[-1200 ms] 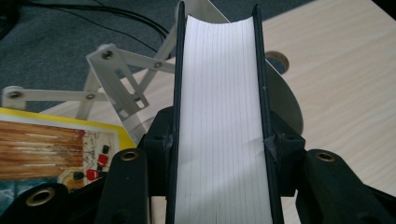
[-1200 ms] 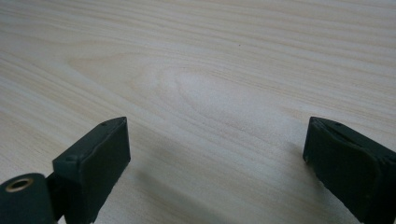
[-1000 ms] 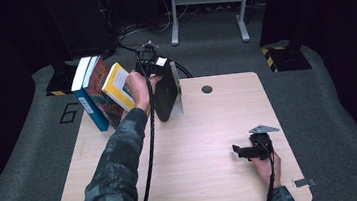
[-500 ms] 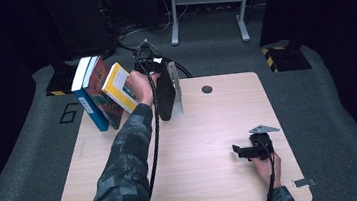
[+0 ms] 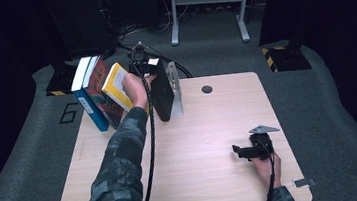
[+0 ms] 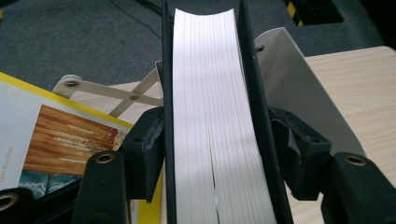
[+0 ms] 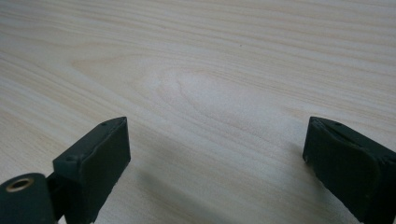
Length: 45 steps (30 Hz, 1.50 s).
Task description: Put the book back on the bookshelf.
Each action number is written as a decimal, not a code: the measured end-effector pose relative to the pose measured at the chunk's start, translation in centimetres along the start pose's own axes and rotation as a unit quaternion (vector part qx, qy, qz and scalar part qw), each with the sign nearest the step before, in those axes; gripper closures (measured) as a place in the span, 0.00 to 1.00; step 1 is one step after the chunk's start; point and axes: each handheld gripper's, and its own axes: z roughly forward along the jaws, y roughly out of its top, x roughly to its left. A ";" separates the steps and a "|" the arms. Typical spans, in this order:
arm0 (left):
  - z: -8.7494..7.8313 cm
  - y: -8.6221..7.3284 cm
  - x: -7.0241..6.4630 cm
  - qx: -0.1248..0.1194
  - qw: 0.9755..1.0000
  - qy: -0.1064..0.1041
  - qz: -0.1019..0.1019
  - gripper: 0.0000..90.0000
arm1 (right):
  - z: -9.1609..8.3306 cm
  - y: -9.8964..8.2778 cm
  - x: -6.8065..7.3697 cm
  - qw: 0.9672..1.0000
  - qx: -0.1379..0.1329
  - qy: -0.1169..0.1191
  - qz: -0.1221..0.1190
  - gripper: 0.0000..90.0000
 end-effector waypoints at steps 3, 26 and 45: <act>-1.3 -0.6 0.6 -0.015 1.000 -0.023 0.010 0.39 | 0.0 0.0 0.0 1.000 0.001 -0.001 0.000 0.08; -11.4 -11.6 1.4 -0.064 0.981 -0.106 0.153 0.14 | 0.1 0.0 0.6 1.000 0.013 -0.019 -0.017 0.08; -6.8 -27.0 5.4 0.016 0.987 -0.082 0.137 0.03 | 0.3 -0.1 1.2 0.999 0.018 -0.037 -0.035 0.07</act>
